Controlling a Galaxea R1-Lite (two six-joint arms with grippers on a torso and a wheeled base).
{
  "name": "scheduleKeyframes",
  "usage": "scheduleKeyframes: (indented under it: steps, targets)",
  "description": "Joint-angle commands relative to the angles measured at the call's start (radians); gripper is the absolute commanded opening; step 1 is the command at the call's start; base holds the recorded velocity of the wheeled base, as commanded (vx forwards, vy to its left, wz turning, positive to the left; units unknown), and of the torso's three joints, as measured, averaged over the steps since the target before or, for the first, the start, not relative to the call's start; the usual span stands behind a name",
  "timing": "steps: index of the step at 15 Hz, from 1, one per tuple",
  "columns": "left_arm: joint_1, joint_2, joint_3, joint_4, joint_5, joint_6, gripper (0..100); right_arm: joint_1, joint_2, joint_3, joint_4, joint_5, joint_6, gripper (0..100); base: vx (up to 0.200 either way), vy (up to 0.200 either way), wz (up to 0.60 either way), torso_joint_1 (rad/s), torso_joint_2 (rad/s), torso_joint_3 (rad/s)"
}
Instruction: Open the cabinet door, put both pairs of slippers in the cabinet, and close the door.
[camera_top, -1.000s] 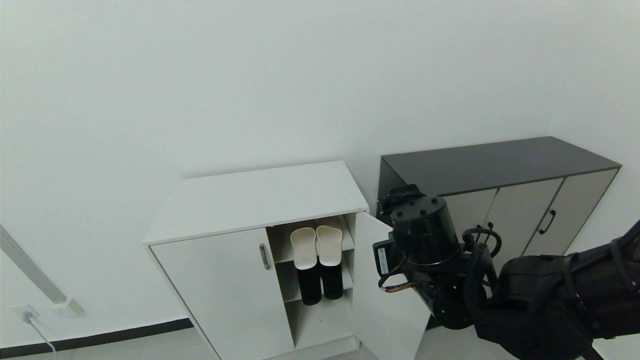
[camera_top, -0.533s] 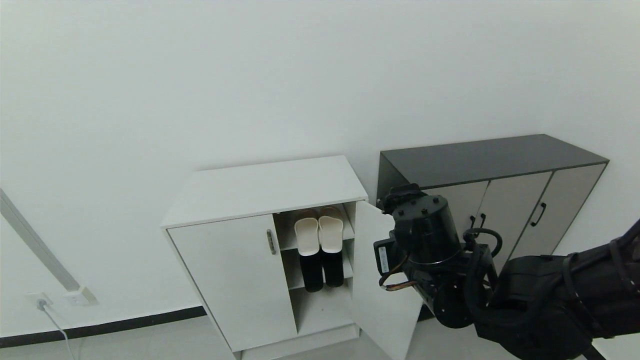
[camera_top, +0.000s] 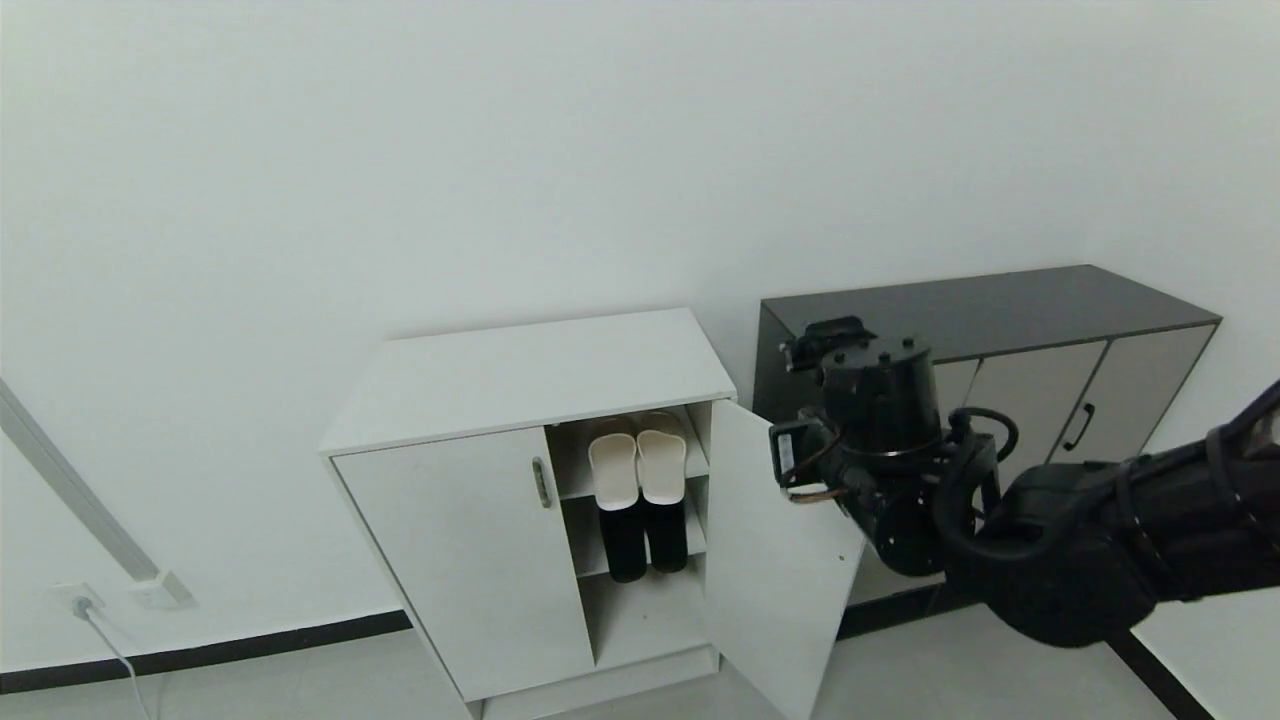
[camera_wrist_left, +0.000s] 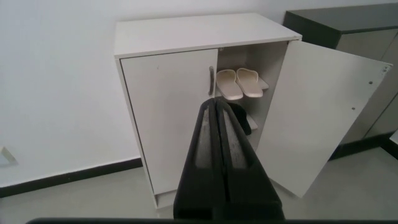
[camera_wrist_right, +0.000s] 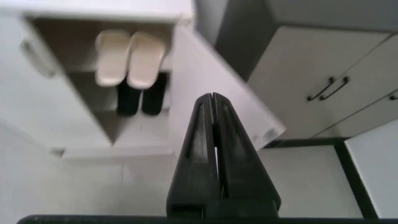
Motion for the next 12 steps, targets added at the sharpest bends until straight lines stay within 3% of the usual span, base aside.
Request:
scheduleKeyframes:
  steps: [1,6,12]
  targets:
    - [0.0,0.001,0.0,0.0,0.0,-0.002,0,-0.103,0.054,-0.105,0.001,0.042,-0.036,0,0.0,0.0,0.0,0.0,0.0,0.0]
    - [0.0,0.001,0.0,0.0,0.0,-0.002,0,-0.275,0.226,-0.264,0.0,0.166,-0.036,0,0.0,0.0,0.0,0.0,0.0,0.0]
    - [0.0,0.001,0.0,0.0,0.0,-0.002,0,-0.355,0.389,-0.332,0.001,0.242,-0.001,0,0.0,0.0,0.0,0.0,0.0,0.0]
